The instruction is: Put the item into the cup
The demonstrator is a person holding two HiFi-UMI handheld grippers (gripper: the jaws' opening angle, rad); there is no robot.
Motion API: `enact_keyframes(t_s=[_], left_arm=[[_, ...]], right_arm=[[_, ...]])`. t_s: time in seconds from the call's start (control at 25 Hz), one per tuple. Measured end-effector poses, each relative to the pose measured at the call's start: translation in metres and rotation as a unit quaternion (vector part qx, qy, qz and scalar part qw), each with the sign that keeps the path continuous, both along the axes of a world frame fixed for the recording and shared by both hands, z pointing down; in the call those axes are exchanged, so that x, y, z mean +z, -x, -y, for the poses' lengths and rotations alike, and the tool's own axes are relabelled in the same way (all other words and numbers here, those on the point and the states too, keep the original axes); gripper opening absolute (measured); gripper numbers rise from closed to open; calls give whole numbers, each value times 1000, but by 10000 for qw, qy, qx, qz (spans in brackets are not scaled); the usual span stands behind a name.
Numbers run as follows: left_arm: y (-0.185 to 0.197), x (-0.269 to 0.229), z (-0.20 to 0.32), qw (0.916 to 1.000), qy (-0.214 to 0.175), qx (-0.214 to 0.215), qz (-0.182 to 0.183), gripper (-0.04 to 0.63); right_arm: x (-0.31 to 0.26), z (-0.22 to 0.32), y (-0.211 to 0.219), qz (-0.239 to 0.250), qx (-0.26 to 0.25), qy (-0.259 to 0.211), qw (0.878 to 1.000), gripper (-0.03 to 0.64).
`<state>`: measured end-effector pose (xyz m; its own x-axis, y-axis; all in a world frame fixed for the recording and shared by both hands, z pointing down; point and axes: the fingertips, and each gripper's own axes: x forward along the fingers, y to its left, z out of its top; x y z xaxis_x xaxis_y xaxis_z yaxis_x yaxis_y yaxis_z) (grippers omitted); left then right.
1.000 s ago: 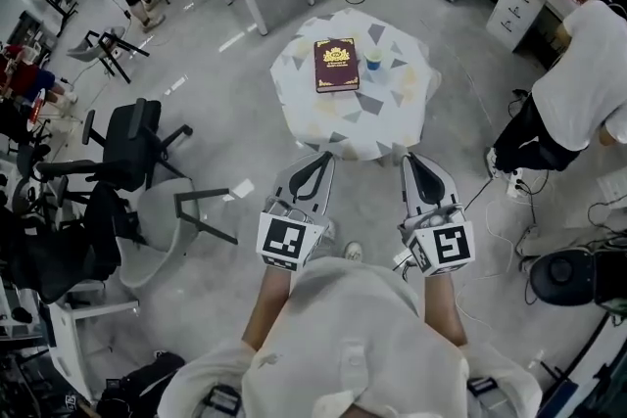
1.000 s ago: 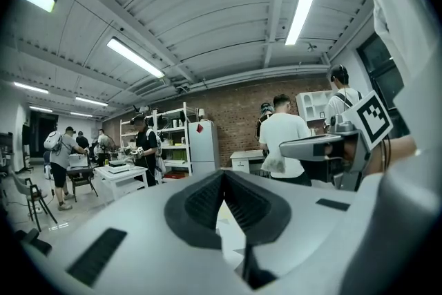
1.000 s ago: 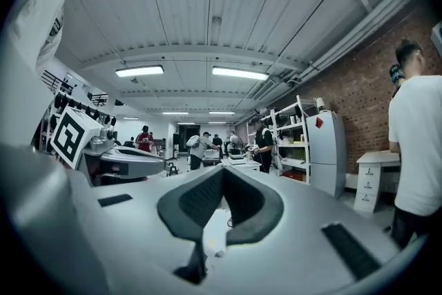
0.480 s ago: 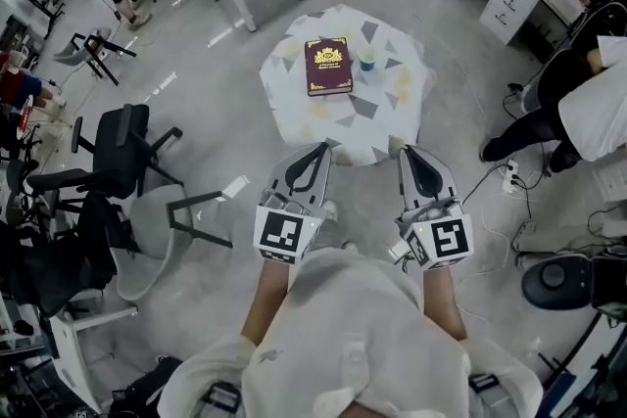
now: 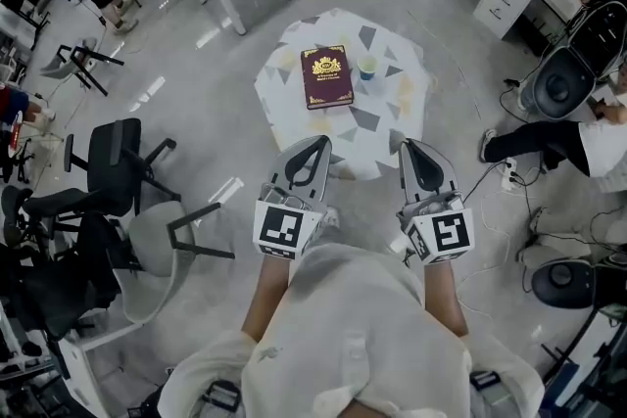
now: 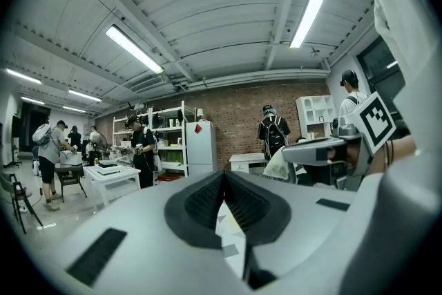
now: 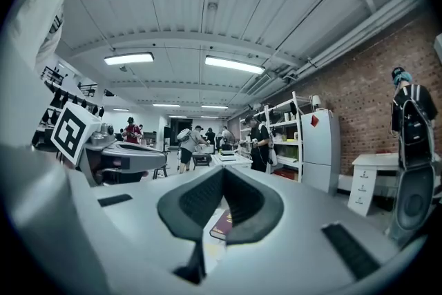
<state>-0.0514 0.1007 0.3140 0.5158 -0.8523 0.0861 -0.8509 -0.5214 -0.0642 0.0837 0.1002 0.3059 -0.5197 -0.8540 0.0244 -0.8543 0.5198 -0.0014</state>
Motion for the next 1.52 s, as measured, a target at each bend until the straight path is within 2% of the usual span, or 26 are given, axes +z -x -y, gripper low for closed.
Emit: enact_keyframes(t_s=[0.64, 1.16, 1.52], left_arm=[[45, 14, 92, 9990, 72, 376, -246, 14], [48, 21, 138, 9974, 152, 619, -337, 14], [45, 31, 170, 9979, 282, 488, -312, 14]], right_arm=[[9, 78, 50, -265, 333, 95, 9990, 5], [20, 119, 55, -386, 587, 215, 9973, 5], [31, 155, 56, -402, 412, 353, 9977, 6]])
